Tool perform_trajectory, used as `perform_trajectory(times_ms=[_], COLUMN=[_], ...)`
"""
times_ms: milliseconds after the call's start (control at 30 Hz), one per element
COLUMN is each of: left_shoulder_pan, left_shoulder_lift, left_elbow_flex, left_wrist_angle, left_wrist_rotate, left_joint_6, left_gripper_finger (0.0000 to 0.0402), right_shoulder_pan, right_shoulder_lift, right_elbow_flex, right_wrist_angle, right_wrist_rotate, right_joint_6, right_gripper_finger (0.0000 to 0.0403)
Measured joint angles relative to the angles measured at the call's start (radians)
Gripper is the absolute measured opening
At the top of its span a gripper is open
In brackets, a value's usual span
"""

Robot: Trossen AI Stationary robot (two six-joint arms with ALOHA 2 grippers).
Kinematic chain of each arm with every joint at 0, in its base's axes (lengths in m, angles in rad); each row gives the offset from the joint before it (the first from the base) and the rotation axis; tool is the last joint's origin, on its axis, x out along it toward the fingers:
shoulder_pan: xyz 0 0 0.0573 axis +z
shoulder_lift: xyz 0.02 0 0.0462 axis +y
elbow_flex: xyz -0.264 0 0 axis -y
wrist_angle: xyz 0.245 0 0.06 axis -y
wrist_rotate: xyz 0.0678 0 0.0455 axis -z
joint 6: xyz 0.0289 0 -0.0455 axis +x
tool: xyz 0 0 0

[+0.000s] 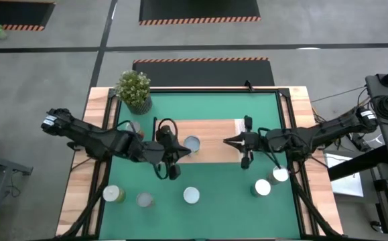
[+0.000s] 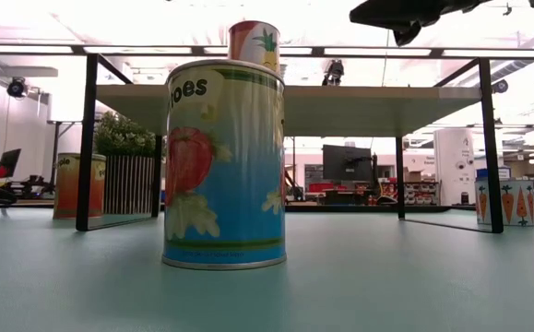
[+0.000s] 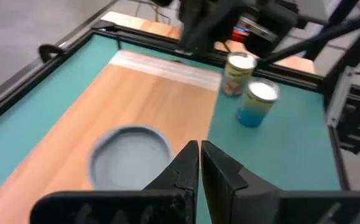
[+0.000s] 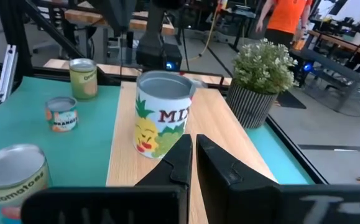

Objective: Pick and place cans onto a shelf
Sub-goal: Put the canned of mixed fruits on the shelf

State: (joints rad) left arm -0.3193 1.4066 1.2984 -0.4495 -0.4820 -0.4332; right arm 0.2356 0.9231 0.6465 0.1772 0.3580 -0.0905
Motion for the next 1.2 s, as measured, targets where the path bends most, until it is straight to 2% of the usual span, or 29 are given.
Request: perform_trajectory(times_ms=[167, 300, 467, 800, 1200], left_shoulder_pan=[0.045, 0.062, 0.071, 0.075, 0.077], left_shoulder_lift=[0.02, 0.062, 0.074, 0.094, 0.109], left_elbow_flex=[0.0, 0.0, 0.0, 0.0, 0.0], left_wrist_angle=[0.018, 0.041, 0.008, -0.028, -0.057], left_wrist_rotate=[0.002, 0.044, 0.047, -0.003, -0.009], left_joint_6=[0.003, 0.028, 0.031, 0.032, 0.013], left_gripper_finger=[0.0, 0.0, 0.0, 0.0, 0.0], right_shoulder_pan=[0.0, 0.0, 0.0, 0.0, 0.0], right_shoulder_lift=[-0.015, -0.015, -0.005, -0.004, -0.004], right_elbow_flex=[-0.007, -0.008, -0.008, -0.008, -0.008], right_wrist_angle=[0.001, 0.003, 0.001, 0.0, -0.004], right_wrist_rotate=[0.0, 0.001, 0.001, 0.001, 0.001], right_joint_6=[0.0, 0.001, 0.001, 0.001, 0.003], right_gripper_finger=[0.0013, 0.0013, 0.0013, 0.0013, 0.0013])
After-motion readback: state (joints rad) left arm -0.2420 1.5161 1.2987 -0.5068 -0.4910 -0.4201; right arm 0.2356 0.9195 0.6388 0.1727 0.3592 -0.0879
